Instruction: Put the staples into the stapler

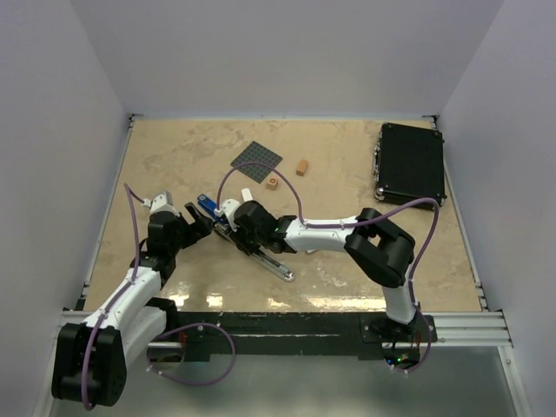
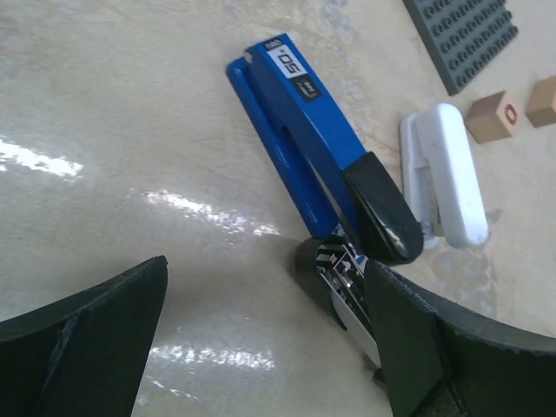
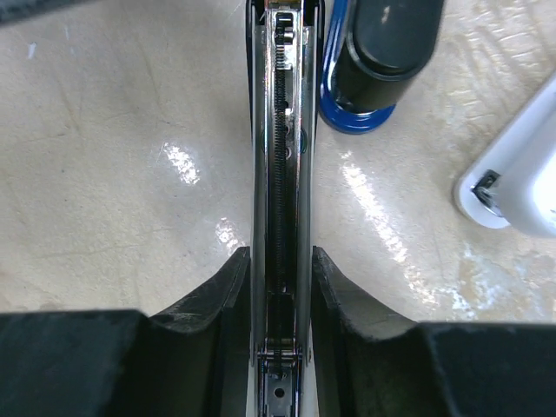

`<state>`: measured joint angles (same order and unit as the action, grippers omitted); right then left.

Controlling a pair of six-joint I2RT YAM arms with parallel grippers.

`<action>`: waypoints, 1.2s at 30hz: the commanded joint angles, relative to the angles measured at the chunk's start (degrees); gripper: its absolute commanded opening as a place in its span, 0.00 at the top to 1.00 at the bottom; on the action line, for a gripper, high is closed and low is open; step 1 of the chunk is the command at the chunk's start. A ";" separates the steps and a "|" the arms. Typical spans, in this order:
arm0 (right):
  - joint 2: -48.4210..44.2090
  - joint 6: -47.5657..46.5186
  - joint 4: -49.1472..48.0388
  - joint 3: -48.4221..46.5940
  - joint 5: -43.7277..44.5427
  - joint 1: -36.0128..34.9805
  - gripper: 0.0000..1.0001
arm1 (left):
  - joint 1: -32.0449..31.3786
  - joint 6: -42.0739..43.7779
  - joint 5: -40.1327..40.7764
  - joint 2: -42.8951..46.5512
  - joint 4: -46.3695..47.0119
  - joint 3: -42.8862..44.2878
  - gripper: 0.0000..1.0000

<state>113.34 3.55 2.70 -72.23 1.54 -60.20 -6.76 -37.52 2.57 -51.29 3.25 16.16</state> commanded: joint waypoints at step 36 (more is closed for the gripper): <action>-11.21 -1.18 -20.37 10.35 -6.90 1.76 0.96 | 0.44 -12.05 -19.00 -9.71 32.78 -7.81 0.39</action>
<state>105.67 2.94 -12.23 -61.67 -4.32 -58.70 -6.76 -48.53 -15.55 -61.08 30.68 8.54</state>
